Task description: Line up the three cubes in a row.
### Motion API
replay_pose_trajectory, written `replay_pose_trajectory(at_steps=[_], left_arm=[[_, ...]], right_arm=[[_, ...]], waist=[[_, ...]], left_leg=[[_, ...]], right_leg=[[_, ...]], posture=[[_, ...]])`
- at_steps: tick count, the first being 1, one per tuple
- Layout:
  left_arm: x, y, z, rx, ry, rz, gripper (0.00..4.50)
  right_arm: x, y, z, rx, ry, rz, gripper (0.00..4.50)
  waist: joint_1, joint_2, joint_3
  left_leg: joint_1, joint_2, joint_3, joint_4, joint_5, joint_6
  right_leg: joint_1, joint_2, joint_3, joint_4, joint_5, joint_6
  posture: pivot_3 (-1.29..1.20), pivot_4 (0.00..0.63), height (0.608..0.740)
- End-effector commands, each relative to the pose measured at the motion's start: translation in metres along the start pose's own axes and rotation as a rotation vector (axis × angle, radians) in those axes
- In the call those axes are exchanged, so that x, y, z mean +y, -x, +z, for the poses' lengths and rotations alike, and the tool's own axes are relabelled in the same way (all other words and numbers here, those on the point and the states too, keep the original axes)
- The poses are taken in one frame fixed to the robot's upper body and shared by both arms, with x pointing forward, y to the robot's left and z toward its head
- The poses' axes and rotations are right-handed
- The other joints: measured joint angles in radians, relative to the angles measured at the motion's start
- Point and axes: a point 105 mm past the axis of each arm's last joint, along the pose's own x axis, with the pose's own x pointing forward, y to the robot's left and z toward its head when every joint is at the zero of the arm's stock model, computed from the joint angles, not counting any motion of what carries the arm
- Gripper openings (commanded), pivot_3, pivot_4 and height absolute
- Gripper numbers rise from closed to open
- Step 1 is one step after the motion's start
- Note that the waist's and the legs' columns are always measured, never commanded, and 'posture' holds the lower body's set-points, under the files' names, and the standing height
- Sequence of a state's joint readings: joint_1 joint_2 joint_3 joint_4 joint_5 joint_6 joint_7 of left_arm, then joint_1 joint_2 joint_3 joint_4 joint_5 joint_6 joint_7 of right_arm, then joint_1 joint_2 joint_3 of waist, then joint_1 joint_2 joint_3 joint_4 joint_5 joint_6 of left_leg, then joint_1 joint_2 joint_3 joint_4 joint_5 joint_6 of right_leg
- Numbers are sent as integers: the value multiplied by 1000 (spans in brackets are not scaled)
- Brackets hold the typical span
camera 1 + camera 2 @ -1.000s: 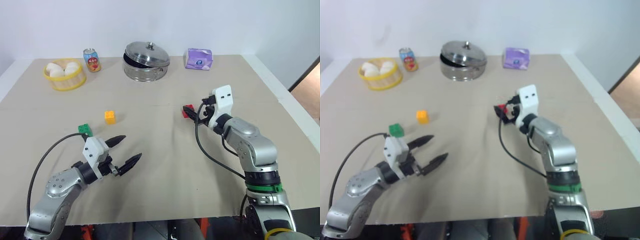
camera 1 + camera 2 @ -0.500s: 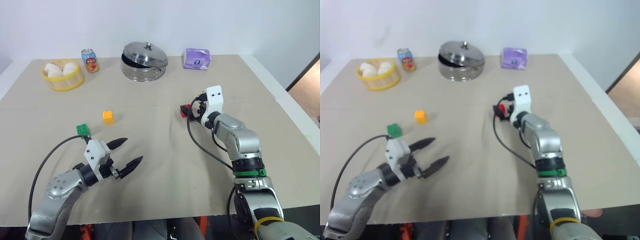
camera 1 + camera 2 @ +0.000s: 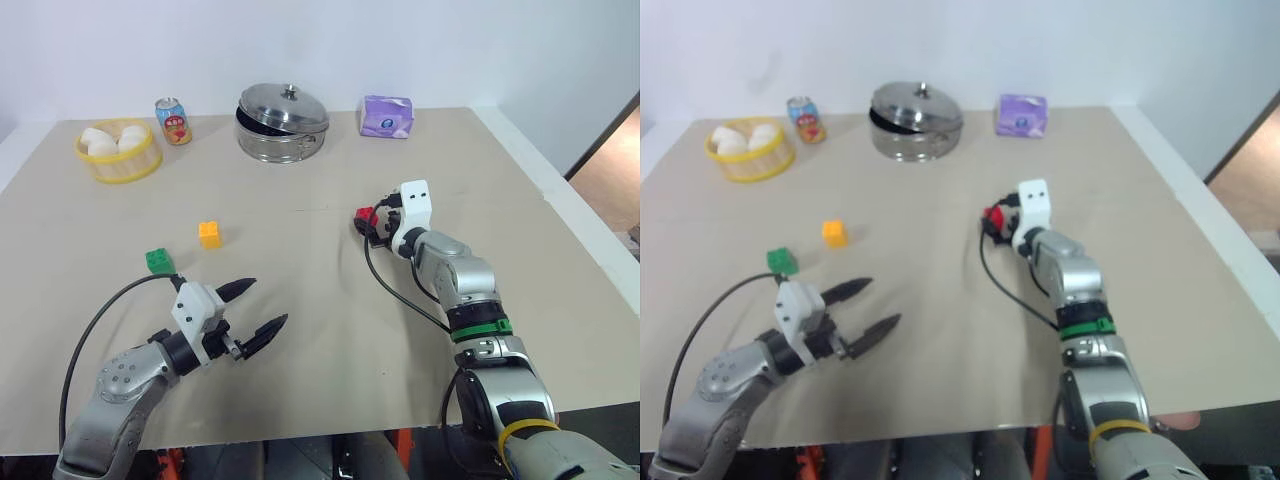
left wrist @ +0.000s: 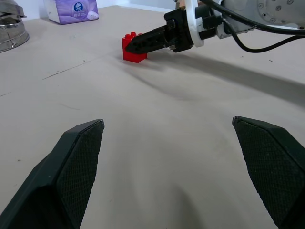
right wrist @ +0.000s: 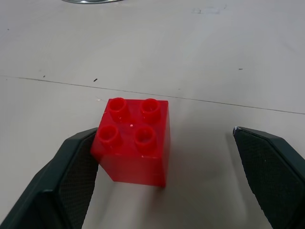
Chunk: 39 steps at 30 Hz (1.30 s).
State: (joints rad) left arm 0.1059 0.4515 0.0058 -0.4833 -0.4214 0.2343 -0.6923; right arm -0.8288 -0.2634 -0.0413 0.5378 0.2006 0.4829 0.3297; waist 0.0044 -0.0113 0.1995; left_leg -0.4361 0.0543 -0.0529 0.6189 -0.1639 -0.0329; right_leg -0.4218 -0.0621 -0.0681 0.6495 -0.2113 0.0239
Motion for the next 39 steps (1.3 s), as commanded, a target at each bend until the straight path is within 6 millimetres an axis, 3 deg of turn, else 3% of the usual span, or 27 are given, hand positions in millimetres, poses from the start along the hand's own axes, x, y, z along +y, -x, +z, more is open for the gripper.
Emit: replay_pose_trajectory(at_steps=[1,4,5,14,21,26,29,33,39], left_arm=[[-4,0,9,-25,-30,-17,4461],[-3,0,9,-22,-34,-14,4461],[-3,0,9,-21,-36,-12,4494],[-1,3,8,-6,-42,-2,4500],[0,4,6,6,-42,-16,4500],[-4,8,6,19,-36,-74,4500],[-9,11,5,45,-37,-145,4500],[-12,13,6,64,-44,-209,4500],[-11,11,9,58,-50,-226,4500]], right_arm=[[9,-6,21,-66,8,29,4500],[11,-11,21,-62,11,35,4500],[11,-12,20,-61,13,32,4257],[10,-14,18,-63,34,14,1277],[9,-8,27,-99,67,14,1264],[30,18,44,-165,149,219,1264],[49,46,37,-131,226,429,1264],[65,91,12,-35,350,725,1264],[74,118,-6,68,433,903,1264]], waist=[[-1,0,0],[-3,0,0],[-3,0,0],[-3,0,0],[-3,0,0],[-1,0,0],[1,0,0],[3,0,0],[-7,0,0]], left_leg=[[0,1,1,0,0,0],[1,4,5,0,0,0],[1,5,6,0,0,0],[3,6,12,0,0,0],[5,7,16,-1,0,0],[4,7,18,-2,0,0],[5,7,20,-2,-1,1],[5,8,20,-1,-1,0],[8,9,23,-1,-1,0]], right_leg=[[-1,1,2,0,0,-1],[-2,4,5,0,2,-2],[-2,4,6,0,2,-2],[-3,5,12,0,3,-2],[-4,6,14,0,3,-2],[-5,5,16,0,3,-2],[-5,6,17,0,3,-2],[-5,5,17,0,3,-2],[-5,6,18,0,4,-2]], posture=[[0,150,740],[0,150,740],[0,150,740],[0,150,740],[0,150,740],[0,150,740],[0,150,740],[0,150,740],[0,150,740]])
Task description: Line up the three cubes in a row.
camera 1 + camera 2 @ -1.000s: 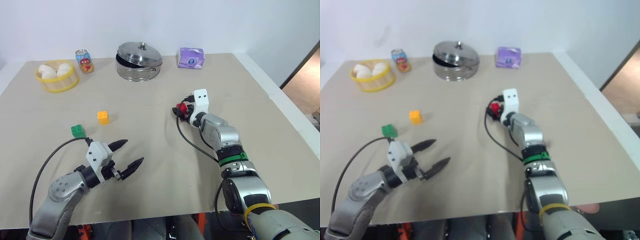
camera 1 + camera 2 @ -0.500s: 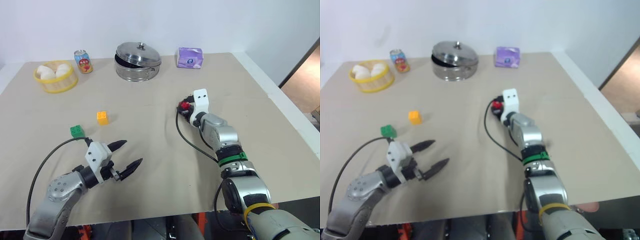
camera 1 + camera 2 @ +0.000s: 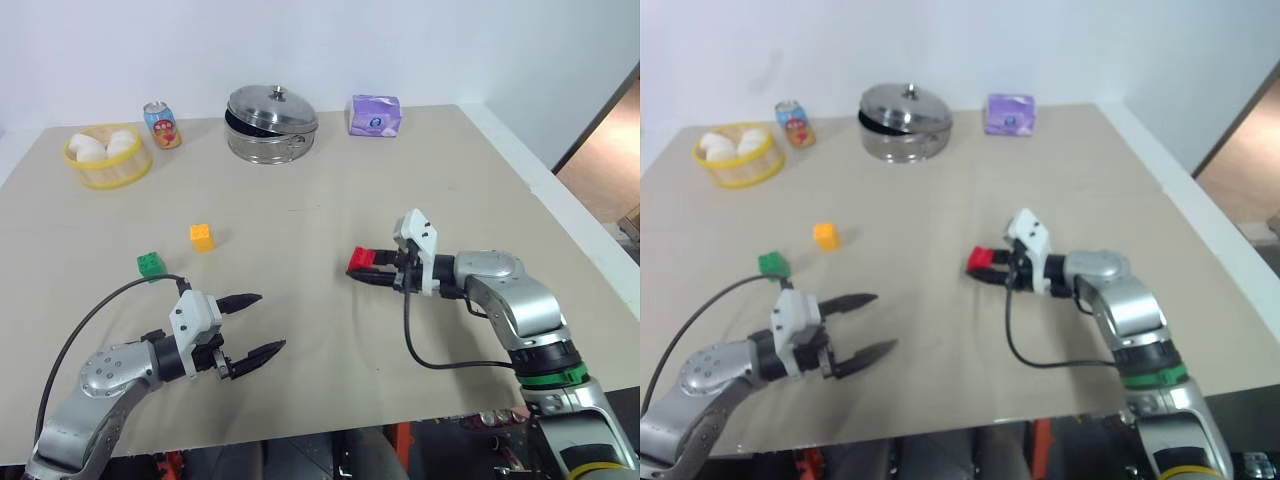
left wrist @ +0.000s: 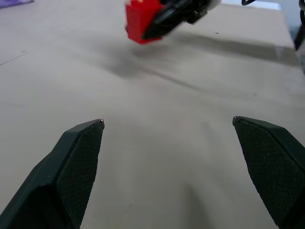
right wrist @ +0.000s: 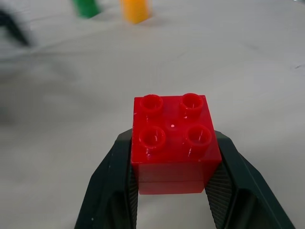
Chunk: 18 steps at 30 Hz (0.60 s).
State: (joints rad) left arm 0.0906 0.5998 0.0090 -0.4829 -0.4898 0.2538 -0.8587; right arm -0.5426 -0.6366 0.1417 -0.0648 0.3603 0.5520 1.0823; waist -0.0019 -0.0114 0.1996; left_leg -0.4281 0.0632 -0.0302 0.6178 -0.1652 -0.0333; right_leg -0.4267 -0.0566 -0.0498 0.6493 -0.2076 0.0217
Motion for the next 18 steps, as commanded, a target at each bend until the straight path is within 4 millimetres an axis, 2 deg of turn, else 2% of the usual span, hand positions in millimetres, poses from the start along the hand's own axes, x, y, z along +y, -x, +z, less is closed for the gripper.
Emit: replay_pose_trajectory(at_steps=[1,4,8,14,18], left_arm=[[-2,-1,8,-20,-19,-15,4500],[-4,-1,7,-20,-16,-22,4500],[-6,-1,6,-18,-9,-34,4500],[-9,-3,7,-19,-12,-51,4500],[-9,-3,7,-21,-13,-54,4500]], right_arm=[[15,2,6,21,87,94,1264],[10,0,1,35,115,75,1264],[12,-4,-1,59,151,129,1264],[8,-8,-12,114,194,198,1264],[4,-9,-13,128,213,242,1264]], waist=[[-1,0,0],[-1,0,0],[0,0,0],[0,0,0],[0,-1,0]], left_leg=[[0,0,0,0,0,0],[0,0,0,0,0,0],[-1,0,1,0,-1,-1],[-1,0,1,0,-1,-2],[-1,0,1,1,-1,-2]], right_leg=[[0,0,0,0,0,0],[0,0,0,0,0,0],[0,0,1,0,0,0],[0,1,2,0,0,1],[0,1,2,0,0,1]], posture=[[0,150,740],[0,150,740],[0,150,740],[0,150,740],[0,150,740]])
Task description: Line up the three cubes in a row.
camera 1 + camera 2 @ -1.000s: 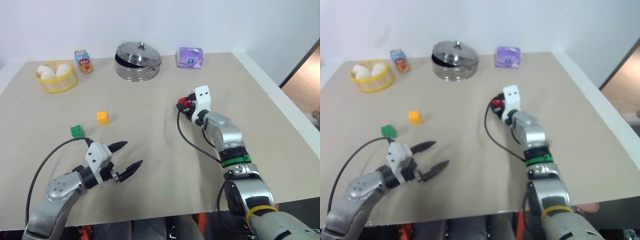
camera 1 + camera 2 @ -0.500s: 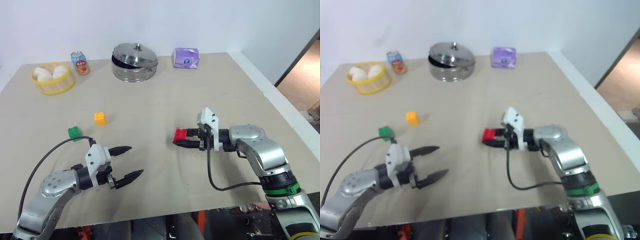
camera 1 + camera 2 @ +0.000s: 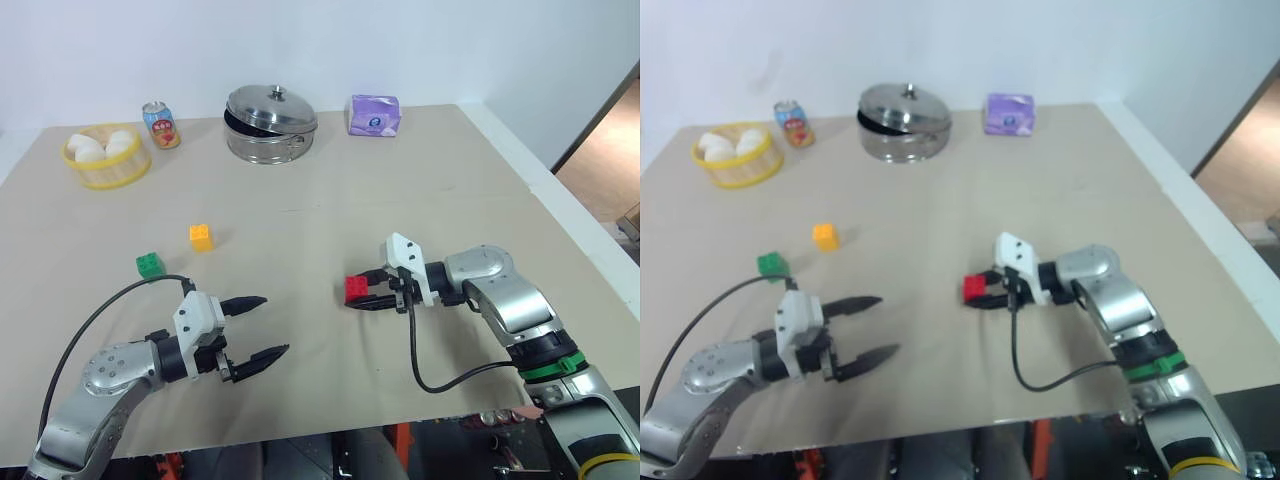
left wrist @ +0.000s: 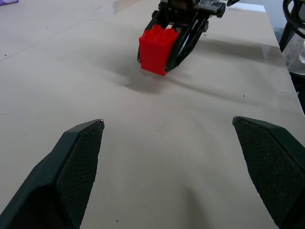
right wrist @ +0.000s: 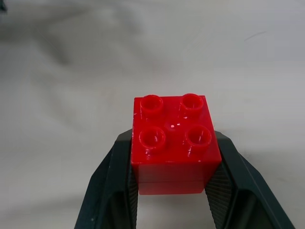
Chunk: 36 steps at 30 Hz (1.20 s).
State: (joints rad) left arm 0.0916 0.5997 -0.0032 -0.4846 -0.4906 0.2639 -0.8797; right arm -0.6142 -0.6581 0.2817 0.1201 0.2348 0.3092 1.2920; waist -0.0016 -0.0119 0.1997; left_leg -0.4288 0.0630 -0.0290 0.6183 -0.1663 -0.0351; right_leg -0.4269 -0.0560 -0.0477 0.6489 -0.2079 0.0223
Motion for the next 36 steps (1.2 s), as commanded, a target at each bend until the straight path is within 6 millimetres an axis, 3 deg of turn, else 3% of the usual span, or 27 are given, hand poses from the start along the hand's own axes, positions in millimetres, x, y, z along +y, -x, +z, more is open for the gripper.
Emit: replay_pose_trajectory(at_steps=[1,20,21,28,32,36], left_arm=[[-5,-2,10,-28,-26,-22,4500],[-11,-1,10,-14,-34,-56,4500],[-11,-1,10,-14,-33,-55,4500],[-10,0,11,-9,-35,-47,4500],[-10,1,11,-5,-35,-46,4500],[-9,2,11,-4,-34,-37,4500]], right_arm=[[-4,2,8,9,70,41,1264],[-15,-3,0,36,138,109,1264],[-15,-3,-2,46,154,111,2064],[-14,-3,-6,58,169,131,4441],[-17,-1,2,36,185,120,4477],[-19,7,24,-17,211,100,4477]], waist=[[0,0,0],[0,0,0],[0,0,0],[0,0,0],[0,0,0],[0,0,0]], left_leg=[[0,0,0,0,0,0],[1,0,1,0,0,0],[1,0,1,0,0,0],[1,0,2,0,0,0],[2,0,3,0,0,0],[2,0,4,0,0,0]], right_leg=[[0,0,0,0,0,0],[0,1,3,0,1,1],[0,1,3,0,1,1],[0,2,4,0,1,1],[0,2,6,0,1,2],[0,2,7,0,2,2]], posture=[[0,150,740],[0,150,740],[0,150,740],[0,150,740],[0,150,740],[0,150,740]])
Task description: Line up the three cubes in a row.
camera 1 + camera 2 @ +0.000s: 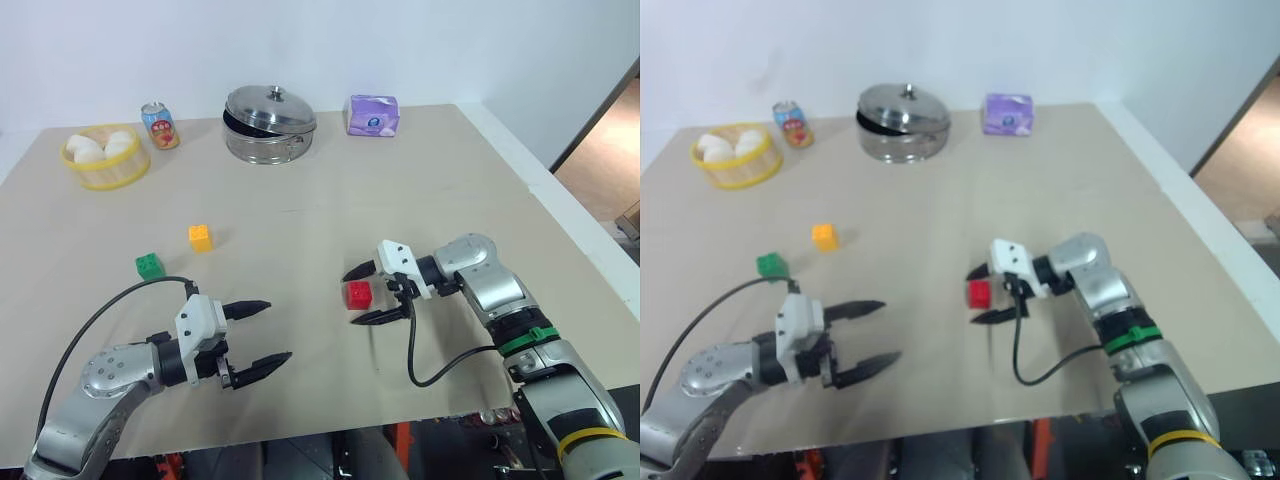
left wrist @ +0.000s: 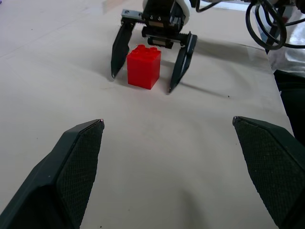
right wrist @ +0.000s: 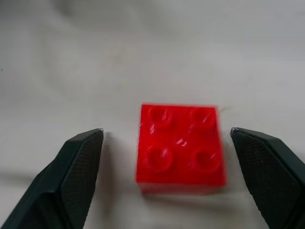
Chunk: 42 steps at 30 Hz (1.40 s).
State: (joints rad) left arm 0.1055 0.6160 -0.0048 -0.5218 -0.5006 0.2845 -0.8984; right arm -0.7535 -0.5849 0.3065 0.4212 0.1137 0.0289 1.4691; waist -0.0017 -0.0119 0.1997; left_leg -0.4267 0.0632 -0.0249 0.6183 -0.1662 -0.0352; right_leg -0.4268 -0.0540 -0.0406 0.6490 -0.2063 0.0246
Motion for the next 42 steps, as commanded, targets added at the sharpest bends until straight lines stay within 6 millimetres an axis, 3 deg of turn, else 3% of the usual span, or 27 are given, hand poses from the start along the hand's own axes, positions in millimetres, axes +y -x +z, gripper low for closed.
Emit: replay_pose_trajectory(at_steps=[1,7,10,13,18,26,34,42], left_arm=[[0,2,9,-15,-34,9,4500],[5,3,12,-26,-23,47,4500],[23,8,17,-75,2,209,4500],[38,16,19,-98,8,372,4500],[62,30,20,-124,26,643,4500],[82,37,16,-127,9,915,4500],[96,54,7,-127,71,1153,4500],[97,76,10,-146,36,1315,4500]], right_arm=[[-8,16,34,-76,76,-37,4477],[-1,24,60,-179,52,-59,4477],[5,29,84,-314,2,-86,4477],[14,31,95,-360,-18,-100,4477],[30,24,93,-356,-30,-94,4477],[26,19,92,-356,8,-114,4477],[20,17,92,-362,33,-123,4477],[13,18,92,-390,0,-118,4477]], waist=[[0,0,0],[1,0,0],[3,0,0],[4,0,0],[8,-1,-1],[8,-2,-1],[8,-3,0],[8,-3,0]], left_leg=[[0,0,0,0,0,0],[0,0,1,0,0,0],[0,0,1,0,0,0],[0,0,2,0,0,0],[1,0,2,1,0,0],[1,0,4,4,0,0],[1,0,4,4,0,0],[1,0,4,4,0,0]], right_leg=[[0,0,0,0,0,0],[0,0,1,0,0,0],[0,0,1,0,0,0],[0,0,2,0,0,1],[1,0,2,0,1,1],[1,0,5,0,4,3],[1,0,5,0,4,3],[1,1,6,0,4,3]], posture=[[0,150,740],[0,150,740],[0,150,740],[0,150,740],[0,150,740],[0,150,740],[0,150,740],[0,150,740]])
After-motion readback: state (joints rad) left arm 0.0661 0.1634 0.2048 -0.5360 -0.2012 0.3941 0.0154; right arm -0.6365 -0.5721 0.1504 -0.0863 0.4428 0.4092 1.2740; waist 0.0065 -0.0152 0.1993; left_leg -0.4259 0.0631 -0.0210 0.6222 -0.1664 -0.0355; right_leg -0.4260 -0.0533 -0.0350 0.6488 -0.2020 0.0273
